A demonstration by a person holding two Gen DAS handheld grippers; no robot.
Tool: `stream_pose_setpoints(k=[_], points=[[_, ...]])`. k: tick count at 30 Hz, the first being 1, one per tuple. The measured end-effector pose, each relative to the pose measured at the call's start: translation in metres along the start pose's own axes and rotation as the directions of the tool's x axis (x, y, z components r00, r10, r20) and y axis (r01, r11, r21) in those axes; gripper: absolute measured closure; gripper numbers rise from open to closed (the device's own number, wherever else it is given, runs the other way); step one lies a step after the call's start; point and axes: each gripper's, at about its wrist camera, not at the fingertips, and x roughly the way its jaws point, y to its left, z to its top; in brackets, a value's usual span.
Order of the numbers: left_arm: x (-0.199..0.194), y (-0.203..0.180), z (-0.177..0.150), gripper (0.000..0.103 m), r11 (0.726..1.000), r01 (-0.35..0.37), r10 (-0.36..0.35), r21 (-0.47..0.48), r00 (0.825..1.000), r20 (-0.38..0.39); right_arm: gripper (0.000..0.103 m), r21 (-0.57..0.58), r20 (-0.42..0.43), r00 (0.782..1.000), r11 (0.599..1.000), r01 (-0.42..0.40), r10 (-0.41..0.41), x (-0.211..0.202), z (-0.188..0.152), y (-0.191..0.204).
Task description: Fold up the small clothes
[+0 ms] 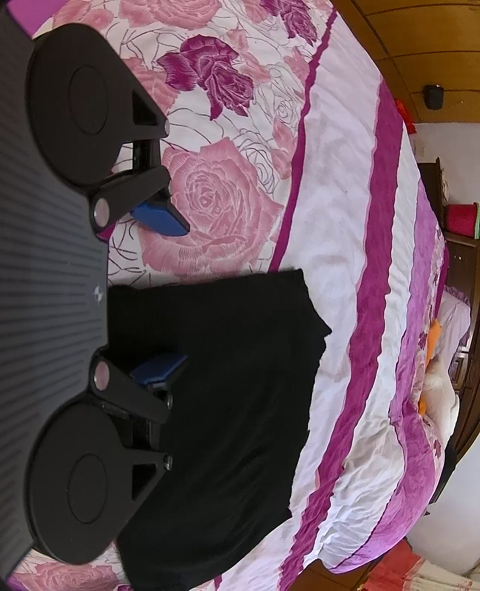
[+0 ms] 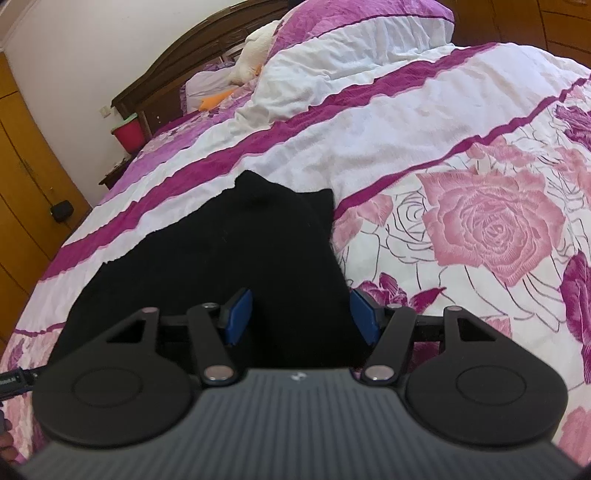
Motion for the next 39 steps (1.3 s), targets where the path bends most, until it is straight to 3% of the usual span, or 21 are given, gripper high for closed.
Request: stream_pose_setpoints(k=[13, 18, 26, 29, 30, 31, 32, 33, 36, 39], points=[[0.019, -0.005, 0.002, 0.029, 0.996, 0.084, -0.084, 0.015, 0.996, 0.031, 0.041, -0.061, 0.002, 0.996, 0.994, -0.086, 0.086, 0.022, 0.009, 0.003], [0.028, 0.002, -0.001, 0.032, 0.993, 0.116, -0.115, -0.023, 0.993, 0.04, 0.042, -0.098, 0.014, 0.993, 0.989, -0.113, 0.115, 0.022, 0.01, 0.0], [0.022, 0.009, -0.005, 0.032, 0.991, 0.127, -0.125, -0.036, 0.99, 0.06, 0.041, -0.131, 0.042, 0.997, 0.989, -0.063, 0.069, 0.025, 0.015, -0.006], [0.019, 0.009, -0.007, 0.043, 0.989, 0.15, -0.148, -0.022, 0.987, 0.064, 0.042, -0.115, 0.008, 0.995, 0.988, -0.103, 0.104, 0.03, 0.013, -0.008], [0.02, 0.008, -0.008, 0.051, 0.987, 0.161, -0.159, -0.027, 0.985, 0.064, 0.042, -0.105, -0.001, 0.993, 0.988, -0.117, 0.118, 0.031, 0.011, -0.008], [0.02, 0.008, -0.007, 0.059, 0.984, 0.172, -0.17, -0.038, 0.983, 0.063, 0.051, -0.1, 0.002, 0.992, 0.987, -0.129, 0.129, 0.031, 0.011, -0.008], [0.02, 0.008, -0.007, 0.064, 0.983, 0.176, -0.173, -0.044, 0.983, 0.065, 0.071, -0.101, 0.009, 0.991, 0.986, -0.135, 0.136, 0.03, 0.01, -0.007], [0.02, 0.007, -0.007, 0.073, 0.983, 0.177, -0.174, -0.046, 0.982, 0.069, 0.08, -0.103, 0.022, 0.99, 0.986, -0.134, 0.137, 0.028, 0.01, -0.007], [0.015, 0.008, -0.006, 0.092, 0.979, 0.193, -0.187, -0.059, 0.978, 0.088, 0.086, -0.106, 0.055, 0.983, 0.98, -0.167, 0.173, 0.02, 0.012, -0.004], [0.005, 0.012, -0.004, 0.094, 0.974, 0.218, -0.21, -0.067, 0.971, 0.11, 0.088, -0.11, 0.093, 0.978, 0.978, -0.176, 0.186, 0.004, 0.014, -0.004]])
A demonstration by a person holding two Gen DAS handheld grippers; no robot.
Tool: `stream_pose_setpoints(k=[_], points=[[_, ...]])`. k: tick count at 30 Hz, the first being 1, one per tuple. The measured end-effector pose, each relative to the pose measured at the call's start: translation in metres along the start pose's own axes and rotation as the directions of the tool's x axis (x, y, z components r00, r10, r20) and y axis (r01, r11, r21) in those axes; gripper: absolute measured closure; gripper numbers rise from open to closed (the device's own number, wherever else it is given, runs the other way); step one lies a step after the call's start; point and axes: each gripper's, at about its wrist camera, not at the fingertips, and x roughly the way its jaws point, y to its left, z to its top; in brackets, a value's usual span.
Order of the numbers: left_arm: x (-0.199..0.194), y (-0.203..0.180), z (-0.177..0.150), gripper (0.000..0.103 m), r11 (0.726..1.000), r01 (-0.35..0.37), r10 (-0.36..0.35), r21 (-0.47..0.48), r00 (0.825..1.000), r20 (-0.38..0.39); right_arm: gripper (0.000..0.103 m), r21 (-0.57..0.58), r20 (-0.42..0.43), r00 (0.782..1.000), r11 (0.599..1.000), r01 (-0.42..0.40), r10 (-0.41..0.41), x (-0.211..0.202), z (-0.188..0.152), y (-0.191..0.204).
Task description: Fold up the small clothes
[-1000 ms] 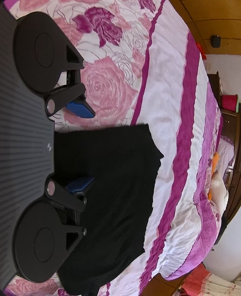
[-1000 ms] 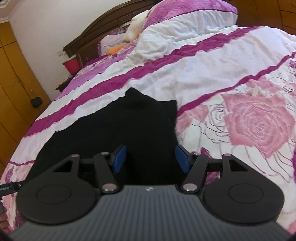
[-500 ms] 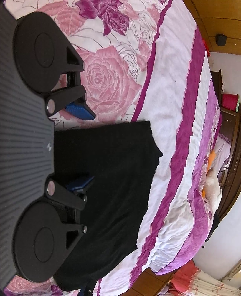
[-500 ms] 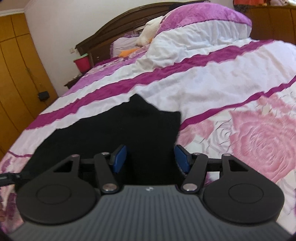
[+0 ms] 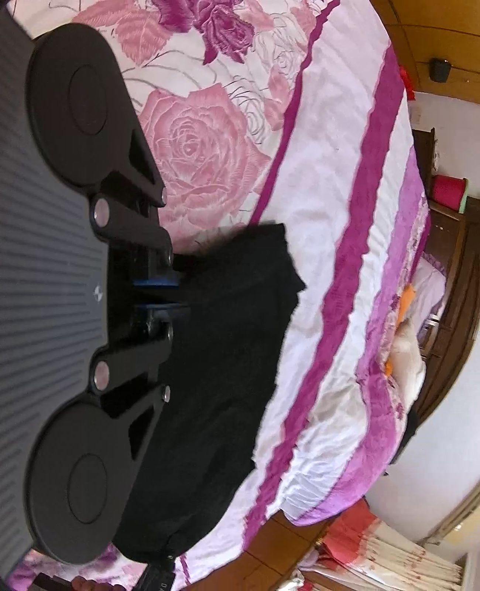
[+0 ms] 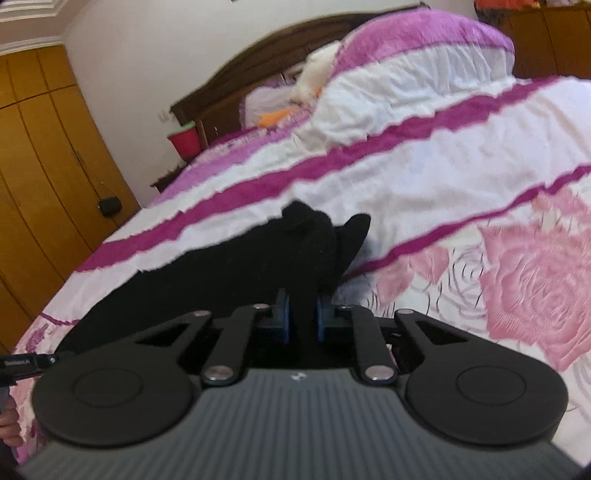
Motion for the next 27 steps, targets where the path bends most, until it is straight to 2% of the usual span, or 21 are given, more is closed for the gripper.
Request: stream_pose_setpoints(k=[4, 5, 9, 12, 17, 18, 19, 20, 21, 22, 24, 26, 27], points=[[-0.013, 0.006, 0.002, 0.094, 1.0, 0.023, -0.023, -0.01, 1.0, 0.006, 0.089, 0.015, 0.01, 1.0, 1.0, 0.023, -0.023, -0.021, -0.007, -0.005], [-0.013, 0.008, 0.0, 0.094, 1.0, 0.019, -0.019, -0.008, 1.0, -0.004, 0.093, 0.004, 0.008, 0.999, 0.999, 0.049, -0.049, -0.023, -0.012, -0.007], [0.001, 0.014, -0.012, 0.094, 1.0, -0.014, 0.015, 0.006, 0.997, -0.077, 0.094, -0.022, -0.035, 0.988, 0.988, 0.151, -0.152, -0.023, -0.027, -0.022], [0.006, 0.012, -0.014, 0.092, 0.999, -0.032, 0.034, 0.029, 0.996, -0.079, 0.094, 0.009, -0.073, 0.988, 0.99, 0.137, -0.136, -0.023, -0.03, -0.033], [0.005, 0.004, -0.01, 0.09, 0.997, -0.051, 0.055, 0.054, 0.996, -0.069, 0.091, 0.061, 0.009, 0.996, 0.994, 0.088, -0.089, -0.028, -0.011, -0.032], [0.004, 0.003, -0.01, 0.09, 0.997, -0.054, 0.057, 0.053, 0.996, -0.068, 0.089, 0.061, 0.005, 0.997, 0.995, 0.078, -0.078, -0.025, -0.008, -0.03], [0.004, 0.002, -0.01, 0.089, 0.997, -0.056, 0.059, 0.053, 0.996, -0.066, 0.079, 0.05, -0.007, 0.998, 0.997, 0.066, -0.066, -0.021, -0.005, -0.027], [0.003, 0.001, -0.01, 0.088, 0.997, -0.057, 0.061, 0.053, 0.996, -0.062, 0.066, 0.035, -0.017, 0.998, 0.998, 0.058, -0.057, -0.018, -0.005, -0.024], [0.002, 0.001, -0.011, 0.085, 0.997, -0.061, 0.064, 0.055, 0.996, -0.06, 0.06, 0.018, -0.029, 0.998, 0.999, 0.05, -0.05, -0.014, -0.006, -0.021], [0.002, 0.001, -0.011, 0.083, 0.996, -0.064, 0.067, 0.056, 0.996, -0.059, 0.059, 0.004, -0.042, 0.998, 0.999, 0.049, -0.049, -0.011, -0.007, -0.018], [0.001, 0.002, -0.012, 0.082, 0.996, -0.065, 0.068, 0.054, 0.996, -0.058, 0.06, -0.005, -0.053, 0.998, 1.0, 0.024, -0.024, -0.007, -0.01, -0.015], [0.001, 0.001, -0.012, 0.082, 0.996, -0.065, 0.068, 0.059, 0.996, -0.057, 0.091, -0.009, -0.055, 0.998, 1.0, 0.019, -0.02, -0.006, -0.013, -0.013], [0.001, 0.001, -0.012, 0.084, 0.996, -0.064, 0.068, 0.064, 0.996, -0.058, 0.091, -0.002, -0.047, 0.999, 1.0, 0.02, -0.02, -0.009, -0.014, -0.012]])
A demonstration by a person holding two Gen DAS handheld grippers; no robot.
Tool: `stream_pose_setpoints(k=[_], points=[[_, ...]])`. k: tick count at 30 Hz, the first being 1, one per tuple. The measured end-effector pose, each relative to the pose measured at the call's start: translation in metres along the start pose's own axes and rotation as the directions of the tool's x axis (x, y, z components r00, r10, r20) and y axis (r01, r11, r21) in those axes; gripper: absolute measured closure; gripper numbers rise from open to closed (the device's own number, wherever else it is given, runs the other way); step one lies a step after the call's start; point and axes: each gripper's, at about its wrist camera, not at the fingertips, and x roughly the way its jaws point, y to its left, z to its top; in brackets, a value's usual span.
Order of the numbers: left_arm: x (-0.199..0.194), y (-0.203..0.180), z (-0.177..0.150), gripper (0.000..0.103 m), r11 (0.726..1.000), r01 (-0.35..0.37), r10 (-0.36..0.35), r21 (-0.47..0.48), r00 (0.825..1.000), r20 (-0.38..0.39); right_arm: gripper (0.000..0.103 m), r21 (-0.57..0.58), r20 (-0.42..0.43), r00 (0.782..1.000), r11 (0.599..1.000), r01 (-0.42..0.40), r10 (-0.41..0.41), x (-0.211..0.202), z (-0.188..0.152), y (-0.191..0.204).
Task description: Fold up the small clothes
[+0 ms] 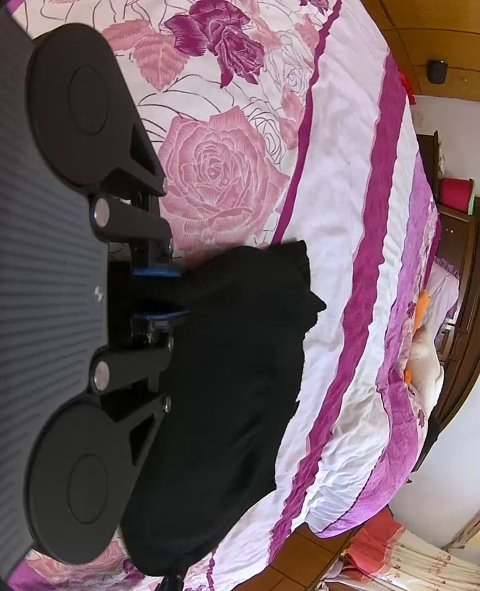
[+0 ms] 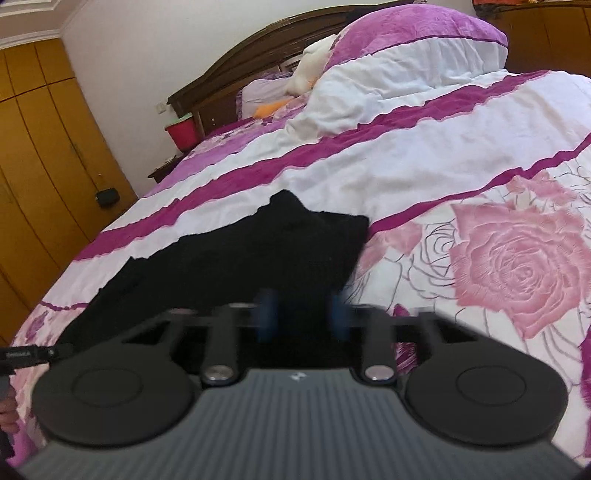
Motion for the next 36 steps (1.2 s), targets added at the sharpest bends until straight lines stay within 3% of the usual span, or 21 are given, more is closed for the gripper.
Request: stream_pose_setpoints(k=[4, 9, 13, 15, 16, 17, 18, 25, 32, 36], points=[[-0.009, -0.005, -0.002, 0.089, 0.998, -0.017, 0.015, 0.062, 1.0, 0.026, 0.093, 0.0, 0.037, 0.999, 1.0, 0.0, 0.0, -0.022, -0.006, 0.002], [0.005, 0.0, -0.006, 0.087, 0.997, -0.027, 0.028, 0.074, 1.0, -0.013, 0.095, -0.03, -0.018, 0.995, 0.994, 0.102, -0.102, -0.012, -0.024, -0.003], [0.001, -0.002, -0.007, 0.083, 0.996, -0.033, 0.034, 0.087, 0.999, -0.008, 0.092, 0.032, -0.023, 0.996, 0.995, 0.09, -0.089, -0.01, -0.021, -0.012], [-0.005, -0.004, -0.007, 0.07, 0.993, -0.059, 0.059, 0.099, 0.998, 0.002, 0.082, 0.044, -0.007, 0.995, 0.994, 0.097, -0.097, -0.017, -0.018, -0.012], [-0.007, -0.005, -0.007, 0.059, 0.992, -0.075, 0.075, 0.1, 0.997, 0.007, 0.061, 0.061, 0.007, 0.994, 0.992, 0.109, -0.11, -0.021, -0.017, -0.012], [-0.011, -0.006, -0.007, 0.055, 0.991, -0.086, 0.086, 0.098, 0.996, 0.012, 0.039, 0.087, 0.023, 0.993, 0.99, 0.11, -0.113, -0.027, -0.017, -0.014], [-0.014, -0.007, -0.007, 0.051, 0.992, -0.091, 0.089, 0.093, 0.996, 0.016, 0.033, 0.11, 0.037, 0.994, 0.989, 0.1, -0.105, -0.03, -0.018, -0.016], [-0.028, -0.023, -0.004, 0.039, 0.995, -0.039, 0.037, 0.095, 0.999, 0.021, 0.032, 0.21, -0.008, 1.0, 0.978, 0.008, -0.007, -0.027, -0.022, -0.021], [-0.007, -0.026, -0.012, 0.037, 0.993, -0.078, 0.082, 0.09, 0.996, -0.031, 0.032, 0.281, 0.016, 0.999, 0.959, -0.049, 0.046, 0.011, -0.014, -0.024], [0.001, -0.017, -0.016, 0.034, 0.996, -0.07, 0.072, 0.047, 0.996, -0.044, 0.032, 0.295, 0.034, 0.999, 0.955, -0.023, 0.014, 0.034, 0.001, -0.021]])
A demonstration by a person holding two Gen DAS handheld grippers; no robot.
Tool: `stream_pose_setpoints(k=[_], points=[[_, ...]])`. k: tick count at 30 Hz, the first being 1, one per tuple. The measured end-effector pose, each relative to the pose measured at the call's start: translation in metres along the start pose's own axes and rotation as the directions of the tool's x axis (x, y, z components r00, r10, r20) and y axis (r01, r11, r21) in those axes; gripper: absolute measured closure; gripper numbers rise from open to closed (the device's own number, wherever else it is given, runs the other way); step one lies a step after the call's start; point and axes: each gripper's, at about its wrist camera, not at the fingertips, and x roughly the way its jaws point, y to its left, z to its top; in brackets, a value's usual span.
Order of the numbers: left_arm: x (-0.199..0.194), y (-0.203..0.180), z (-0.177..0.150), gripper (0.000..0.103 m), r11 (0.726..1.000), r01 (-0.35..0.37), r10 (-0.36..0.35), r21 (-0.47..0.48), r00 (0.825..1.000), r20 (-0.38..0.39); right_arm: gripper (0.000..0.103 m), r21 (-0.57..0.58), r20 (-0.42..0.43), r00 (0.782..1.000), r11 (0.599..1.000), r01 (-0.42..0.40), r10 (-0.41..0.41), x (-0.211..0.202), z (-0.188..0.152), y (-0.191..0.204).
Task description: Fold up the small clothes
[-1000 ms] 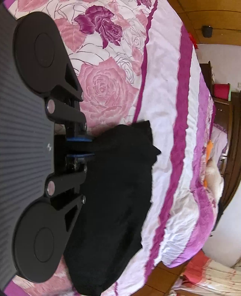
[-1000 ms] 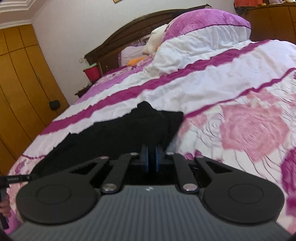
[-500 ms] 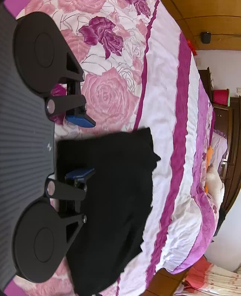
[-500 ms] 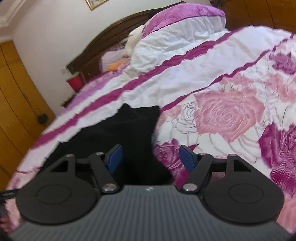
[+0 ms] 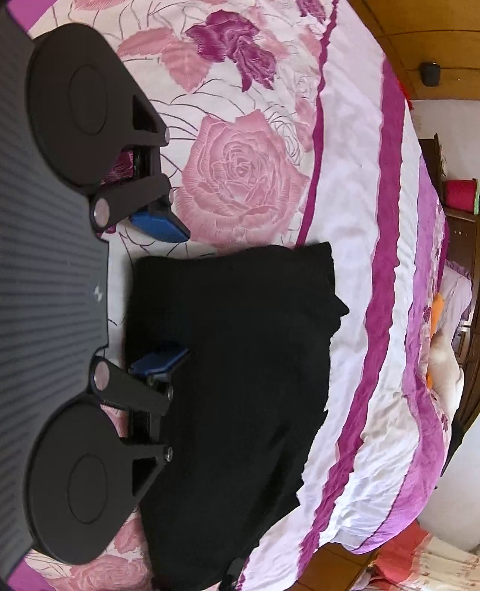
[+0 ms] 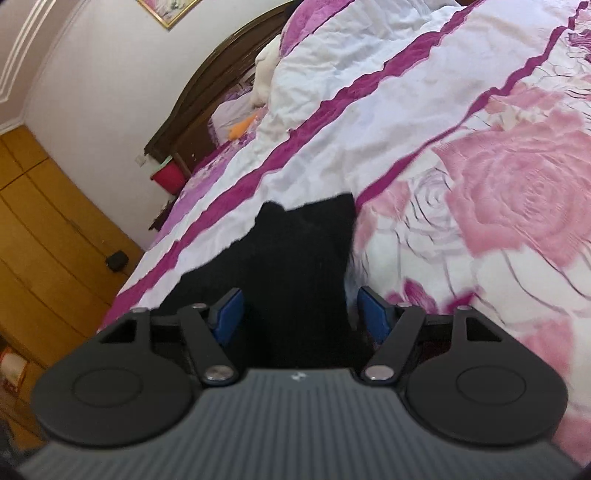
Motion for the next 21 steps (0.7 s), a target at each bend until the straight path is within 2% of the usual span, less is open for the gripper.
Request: stream_pose_setpoints(k=[3, 5, 6, 9, 11, 13, 15, 16, 18, 19, 21], points=[[0.0, 0.001, 0.0, 0.033, 1.0, -0.001, 0.001, 0.004, 1.0, 0.001, 0.032, -0.071, 0.063, 0.994, 0.993, 0.09, -0.085, -0.001, 0.017, 0.015], [0.001, 0.001, 0.0, 0.033, 1.0, -0.001, 0.0, 0.009, 1.0, 0.005, 0.033, -0.152, 0.124, 0.988, 0.982, 0.113, -0.094, -0.002, 0.027, 0.027], [0.002, 0.001, 0.0, 0.032, 1.0, -0.002, 0.002, 0.012, 1.0, 0.007, 0.033, -0.192, 0.124, 0.989, 0.975, 0.107, -0.084, 0.001, 0.032, 0.032], [0.003, -0.002, -0.001, 0.031, 1.0, -0.013, 0.012, 0.016, 1.0, 0.017, 0.039, -0.276, 0.021, 0.999, 0.96, 0.037, -0.033, 0.028, 0.046, 0.043], [0.003, -0.004, -0.002, 0.031, 1.0, -0.022, 0.021, 0.02, 1.0, 0.022, 0.047, -0.314, -0.031, 0.998, 0.948, 0.045, -0.058, 0.05, 0.052, 0.047], [0.003, -0.006, -0.002, 0.031, 0.999, -0.029, 0.028, 0.025, 0.999, 0.025, 0.048, -0.353, -0.089, 0.992, 0.934, 0.055, -0.092, 0.072, 0.051, 0.049], [0.004, -0.005, -0.002, 0.031, 0.999, -0.029, 0.029, 0.024, 0.999, 0.025, 0.072, -0.377, -0.152, 0.982, 0.925, 0.048, -0.113, 0.087, 0.046, 0.051], [0.004, -0.005, -0.001, 0.03, 0.999, -0.029, 0.028, 0.023, 0.999, 0.024, 0.094, -0.389, -0.174, 0.979, 0.921, 0.034, -0.11, 0.089, 0.045, 0.052], [0.005, -0.004, -0.001, 0.03, 0.999, -0.024, 0.024, 0.024, 0.999, 0.024, 0.094, -0.445, -0.133, 0.986, 0.895, 0.029, -0.098, 0.084, 0.041, 0.06], [0.005, -0.003, -0.001, 0.03, 0.999, -0.022, 0.022, 0.024, 0.999, 0.025, 0.094, -0.481, -0.082, 0.988, 0.874, 0.072, -0.127, 0.086, 0.04, 0.064], [0.007, -0.003, -0.002, 0.029, 1.0, -0.02, 0.02, 0.021, 0.999, 0.027, 0.094, -0.49, -0.047, 0.979, 0.859, 0.152, -0.2, 0.097, 0.043, 0.061]])
